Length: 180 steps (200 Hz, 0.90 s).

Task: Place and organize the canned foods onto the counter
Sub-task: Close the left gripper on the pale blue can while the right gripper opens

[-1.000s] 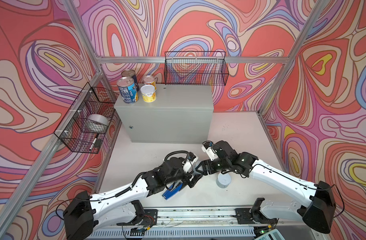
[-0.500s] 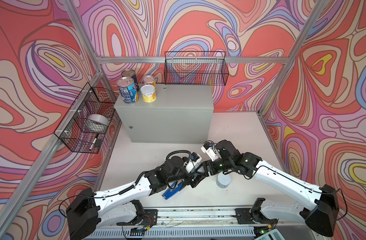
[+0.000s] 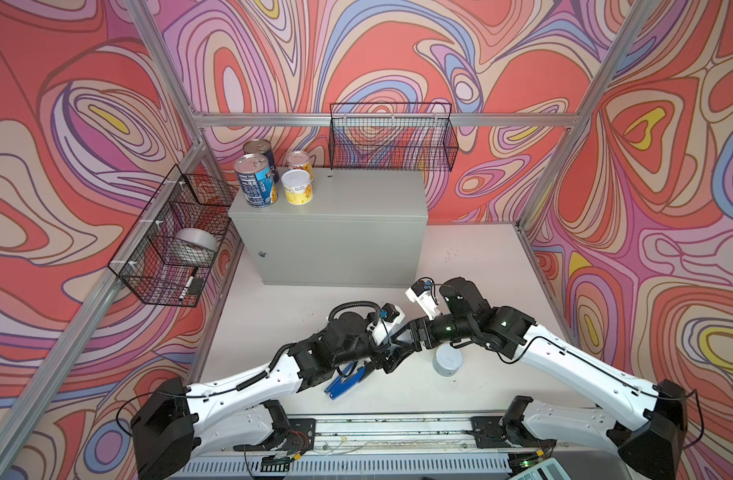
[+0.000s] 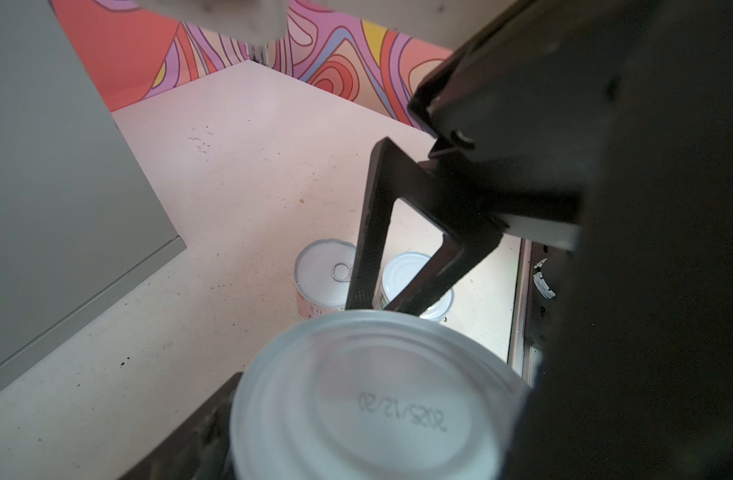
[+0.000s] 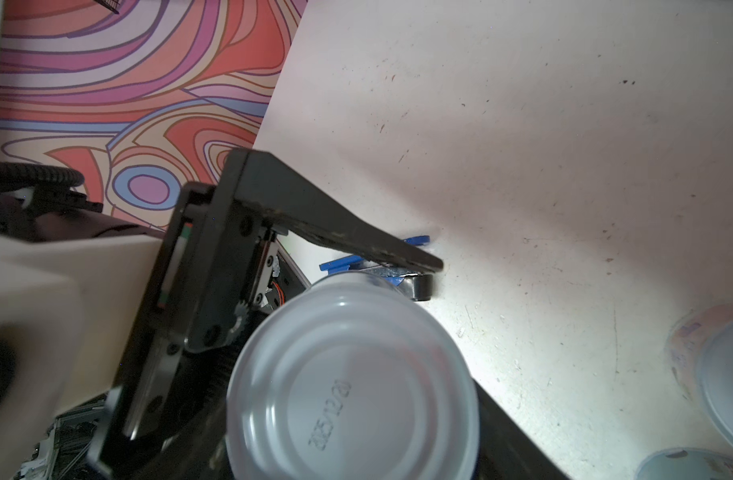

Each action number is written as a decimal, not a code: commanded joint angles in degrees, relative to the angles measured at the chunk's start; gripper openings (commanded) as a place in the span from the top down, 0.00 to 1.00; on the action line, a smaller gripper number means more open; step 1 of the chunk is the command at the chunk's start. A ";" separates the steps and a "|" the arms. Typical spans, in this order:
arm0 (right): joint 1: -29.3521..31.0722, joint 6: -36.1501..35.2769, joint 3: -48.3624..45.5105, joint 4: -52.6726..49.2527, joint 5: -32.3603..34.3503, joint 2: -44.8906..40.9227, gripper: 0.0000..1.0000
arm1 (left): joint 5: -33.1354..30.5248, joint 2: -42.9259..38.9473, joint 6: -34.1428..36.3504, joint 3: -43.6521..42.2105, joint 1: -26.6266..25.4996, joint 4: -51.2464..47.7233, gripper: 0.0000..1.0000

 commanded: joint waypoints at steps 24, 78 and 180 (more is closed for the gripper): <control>-1.23 0.74 -1.28 3.09 -1.35 -1.73 0.47 | -1.81 -3.01 0.93 -2.00 -0.24 3.34 0.11; -2.26 1.62 -1.70 3.94 -2.60 -3.22 0.47 | -1.66 -2.83 0.87 -2.31 -0.31 3.34 0.12; -3.67 2.93 -2.40 5.48 -5.55 -4.30 0.47 | -0.56 -1.85 2.05 -2.31 -0.25 3.60 0.17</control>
